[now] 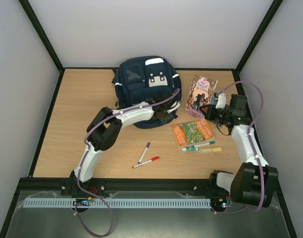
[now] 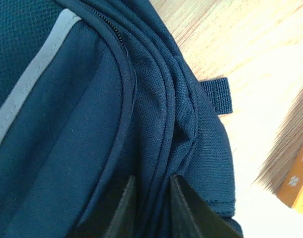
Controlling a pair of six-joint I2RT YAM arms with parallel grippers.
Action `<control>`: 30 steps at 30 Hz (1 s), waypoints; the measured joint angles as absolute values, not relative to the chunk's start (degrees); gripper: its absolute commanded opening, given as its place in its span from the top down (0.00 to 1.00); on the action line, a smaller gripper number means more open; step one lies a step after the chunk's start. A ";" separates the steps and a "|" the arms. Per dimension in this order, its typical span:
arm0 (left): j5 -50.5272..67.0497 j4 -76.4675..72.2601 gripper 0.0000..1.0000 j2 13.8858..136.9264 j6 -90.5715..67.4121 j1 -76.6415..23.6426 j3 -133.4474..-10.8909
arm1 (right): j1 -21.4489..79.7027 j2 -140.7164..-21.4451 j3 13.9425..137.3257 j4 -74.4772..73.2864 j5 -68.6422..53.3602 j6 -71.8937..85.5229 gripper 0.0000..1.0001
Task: Pack the student bag
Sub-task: Place the book in the student bag.
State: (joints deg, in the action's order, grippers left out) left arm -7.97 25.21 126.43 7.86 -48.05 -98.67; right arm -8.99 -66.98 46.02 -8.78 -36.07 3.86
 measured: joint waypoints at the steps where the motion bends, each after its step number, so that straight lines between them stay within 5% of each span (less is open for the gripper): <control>1: -8.56 25.21 0.87 126.43 7.79 -48.27 -98.52 | -8.99 -66.98 46.02 -8.75 -36.10 3.86 0.99; 5: -9.67 25.23 0.67 126.43 7.68 -48.47 -98.30 | -8.99 -66.98 46.02 -8.75 -36.36 3.86 0.99; 16: -11.81 25.74 0.97 126.17 6.76 -48.56 -98.19 | -8.99 -67.42 46.02 -8.73 -37.10 4.69 0.99; 30: -11.11 26.52 0.98 113.08 4.69 -45.50 -98.63 | -8.97 -80.64 63.57 -26.96 -47.13 9.04 0.99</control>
State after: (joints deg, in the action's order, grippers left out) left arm -11.11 26.52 113.08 4.69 -45.50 -98.63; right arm -8.97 -80.64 63.57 -26.96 -47.13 9.04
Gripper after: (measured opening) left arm 0.066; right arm 0.031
